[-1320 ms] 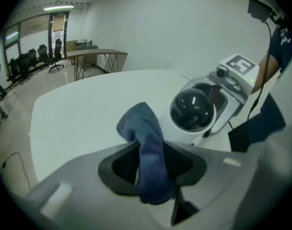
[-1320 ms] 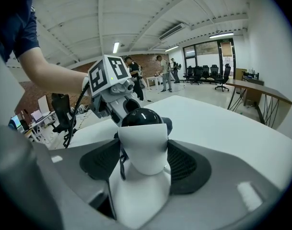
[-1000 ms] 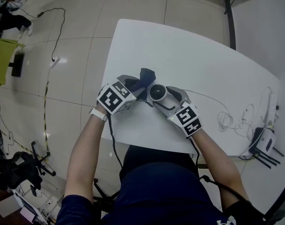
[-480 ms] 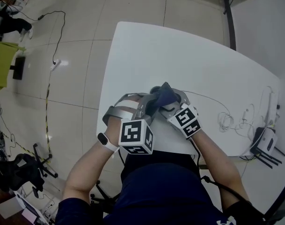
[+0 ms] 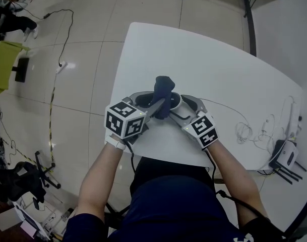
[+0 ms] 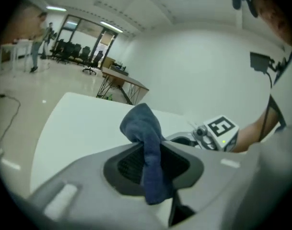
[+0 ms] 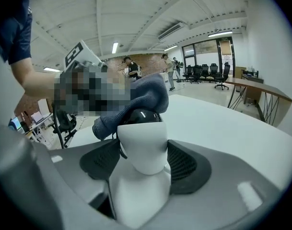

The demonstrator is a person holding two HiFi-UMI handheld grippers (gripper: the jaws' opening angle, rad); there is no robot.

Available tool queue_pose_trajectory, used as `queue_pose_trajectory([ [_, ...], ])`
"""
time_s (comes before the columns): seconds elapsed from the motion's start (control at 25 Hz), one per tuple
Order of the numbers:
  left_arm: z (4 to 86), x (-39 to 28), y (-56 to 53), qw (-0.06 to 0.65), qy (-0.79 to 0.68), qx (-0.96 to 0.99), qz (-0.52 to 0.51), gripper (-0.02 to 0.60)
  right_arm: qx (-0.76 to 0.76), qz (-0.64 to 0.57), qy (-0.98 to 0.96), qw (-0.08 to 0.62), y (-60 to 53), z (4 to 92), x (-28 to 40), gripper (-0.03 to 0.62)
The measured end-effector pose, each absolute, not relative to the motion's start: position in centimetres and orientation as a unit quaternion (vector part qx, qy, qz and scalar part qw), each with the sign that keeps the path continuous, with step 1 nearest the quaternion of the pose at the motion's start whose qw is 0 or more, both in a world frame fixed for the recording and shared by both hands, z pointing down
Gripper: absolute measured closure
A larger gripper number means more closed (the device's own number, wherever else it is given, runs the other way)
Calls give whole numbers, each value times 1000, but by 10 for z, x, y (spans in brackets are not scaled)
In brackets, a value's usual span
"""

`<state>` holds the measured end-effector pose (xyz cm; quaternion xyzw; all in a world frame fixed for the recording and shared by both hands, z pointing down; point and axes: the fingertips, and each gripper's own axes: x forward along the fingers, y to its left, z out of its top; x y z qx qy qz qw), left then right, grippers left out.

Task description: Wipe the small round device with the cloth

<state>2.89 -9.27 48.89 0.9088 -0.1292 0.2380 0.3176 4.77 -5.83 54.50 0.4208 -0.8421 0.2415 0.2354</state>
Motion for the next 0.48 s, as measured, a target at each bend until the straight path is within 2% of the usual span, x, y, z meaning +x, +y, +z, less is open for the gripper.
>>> queue_pose_trajectory([
  [0.16,504,22,-96,361,-144,896,213,492,421,242,-842,236,-56,547,50,278],
  [0.48,551,17,-92,380,-171,875,247,492,424,246,-839,236,-56,548,54,278],
])
